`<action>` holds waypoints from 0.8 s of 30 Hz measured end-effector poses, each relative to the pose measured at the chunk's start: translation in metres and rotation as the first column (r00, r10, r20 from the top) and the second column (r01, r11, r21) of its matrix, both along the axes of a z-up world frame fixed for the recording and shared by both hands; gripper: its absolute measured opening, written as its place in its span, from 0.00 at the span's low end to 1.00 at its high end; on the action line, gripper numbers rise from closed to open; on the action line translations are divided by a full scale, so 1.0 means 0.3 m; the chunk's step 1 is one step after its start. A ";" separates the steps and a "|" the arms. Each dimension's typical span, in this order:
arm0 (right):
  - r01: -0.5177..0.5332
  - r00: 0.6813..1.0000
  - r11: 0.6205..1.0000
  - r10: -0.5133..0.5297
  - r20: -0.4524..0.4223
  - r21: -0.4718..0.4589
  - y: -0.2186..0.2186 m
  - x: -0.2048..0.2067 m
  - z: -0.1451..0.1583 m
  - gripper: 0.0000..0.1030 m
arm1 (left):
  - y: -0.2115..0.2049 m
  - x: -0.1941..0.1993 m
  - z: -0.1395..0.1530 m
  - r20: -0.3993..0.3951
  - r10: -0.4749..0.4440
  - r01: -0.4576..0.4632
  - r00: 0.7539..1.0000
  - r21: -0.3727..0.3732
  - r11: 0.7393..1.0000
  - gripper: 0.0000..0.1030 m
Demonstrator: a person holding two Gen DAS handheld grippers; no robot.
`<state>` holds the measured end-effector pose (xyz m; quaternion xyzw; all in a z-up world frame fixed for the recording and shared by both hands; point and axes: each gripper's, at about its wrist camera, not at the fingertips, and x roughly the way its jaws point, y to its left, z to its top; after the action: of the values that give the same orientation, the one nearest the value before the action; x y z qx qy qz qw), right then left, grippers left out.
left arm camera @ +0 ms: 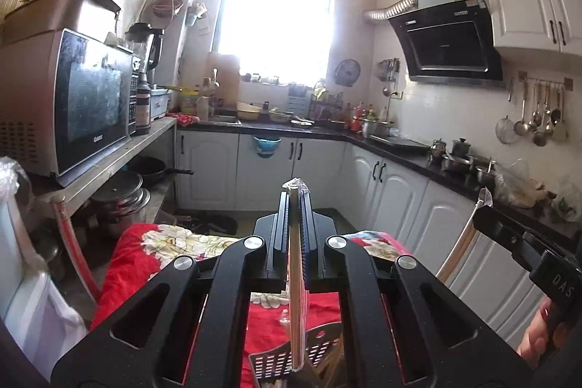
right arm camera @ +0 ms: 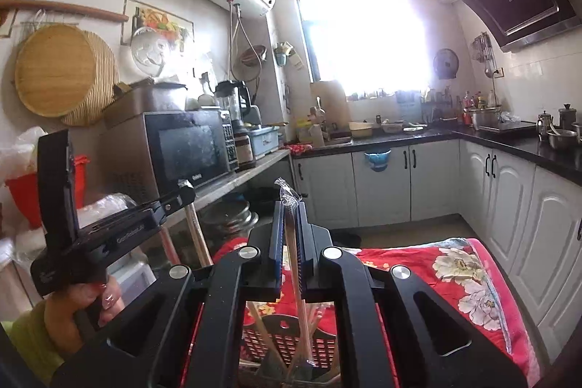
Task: Organize utensils
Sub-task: 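Lower the held chopsticks into the black basket with both tools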
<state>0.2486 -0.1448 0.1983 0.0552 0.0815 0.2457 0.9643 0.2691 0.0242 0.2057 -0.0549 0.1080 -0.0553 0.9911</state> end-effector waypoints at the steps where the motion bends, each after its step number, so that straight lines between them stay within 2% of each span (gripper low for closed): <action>1: 0.003 1.000 1.000 -0.003 -0.002 -0.005 0.005 0.009 -0.015 0.06 | 0.001 0.005 -0.014 -0.004 0.003 -0.003 1.000 -0.001 1.000 0.03; 7: 0.007 1.000 0.999 -0.008 -0.026 -0.033 0.039 0.057 -0.114 0.06 | -0.002 0.035 -0.106 -0.027 0.026 -0.026 0.999 -0.004 1.000 0.03; 15: -0.007 0.998 1.000 0.006 -0.069 -0.021 0.062 0.115 -0.217 0.06 | -0.017 0.046 -0.210 -0.054 0.022 -0.023 0.998 -0.022 0.999 0.03; 24: -0.017 0.993 0.999 0.013 -0.114 -0.033 0.080 0.131 -0.318 0.06 | -0.037 0.058 -0.277 -0.101 0.004 -0.004 0.995 0.004 1.000 0.03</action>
<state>0.2879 -0.1207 0.1028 0.0522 0.1409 0.2481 0.9570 0.2866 0.0131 0.1225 -0.0561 0.1579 -0.0504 0.9846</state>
